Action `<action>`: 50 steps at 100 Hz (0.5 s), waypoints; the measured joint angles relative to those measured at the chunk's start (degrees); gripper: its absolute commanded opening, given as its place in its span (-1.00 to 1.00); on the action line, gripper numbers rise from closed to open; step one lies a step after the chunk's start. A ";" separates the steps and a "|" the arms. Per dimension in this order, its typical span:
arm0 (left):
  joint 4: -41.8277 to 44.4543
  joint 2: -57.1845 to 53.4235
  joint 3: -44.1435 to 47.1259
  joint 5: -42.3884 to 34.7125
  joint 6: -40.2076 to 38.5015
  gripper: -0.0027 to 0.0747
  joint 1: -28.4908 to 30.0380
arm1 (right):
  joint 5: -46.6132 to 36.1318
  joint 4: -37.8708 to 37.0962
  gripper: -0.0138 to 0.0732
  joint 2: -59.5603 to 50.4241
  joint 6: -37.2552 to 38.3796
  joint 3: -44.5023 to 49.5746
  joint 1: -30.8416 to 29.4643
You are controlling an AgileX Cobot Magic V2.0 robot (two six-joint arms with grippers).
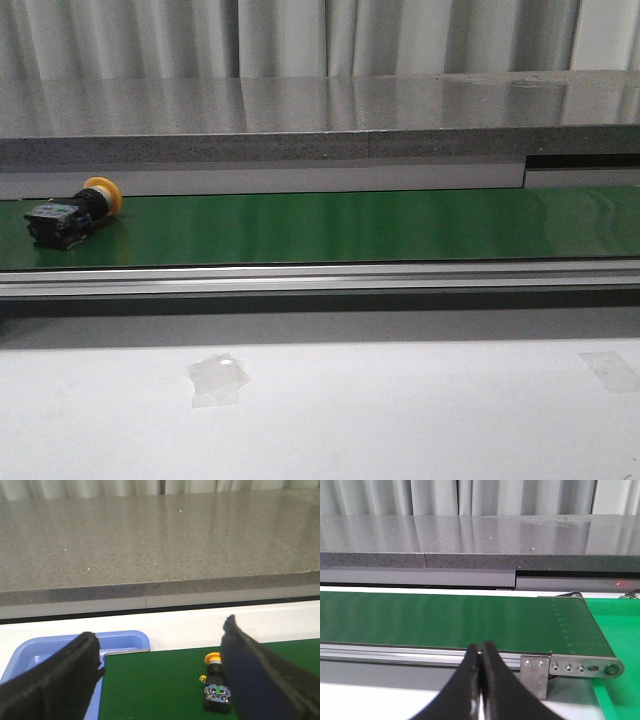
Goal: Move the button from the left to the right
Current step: 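Open the left gripper and raise it away from the button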
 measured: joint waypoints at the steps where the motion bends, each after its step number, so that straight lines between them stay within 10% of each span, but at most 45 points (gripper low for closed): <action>1: -0.50 -0.38 0.43 -0.27 0.23 0.35 0.00 | 0.00 0.00 -0.91 0.00 0.00 0.00 0.00; 50: -5.43 -26.04 16.98 -2.86 3.23 0.35 0.00 | 0.00 0.00 -0.91 0.00 0.00 0.00 0.00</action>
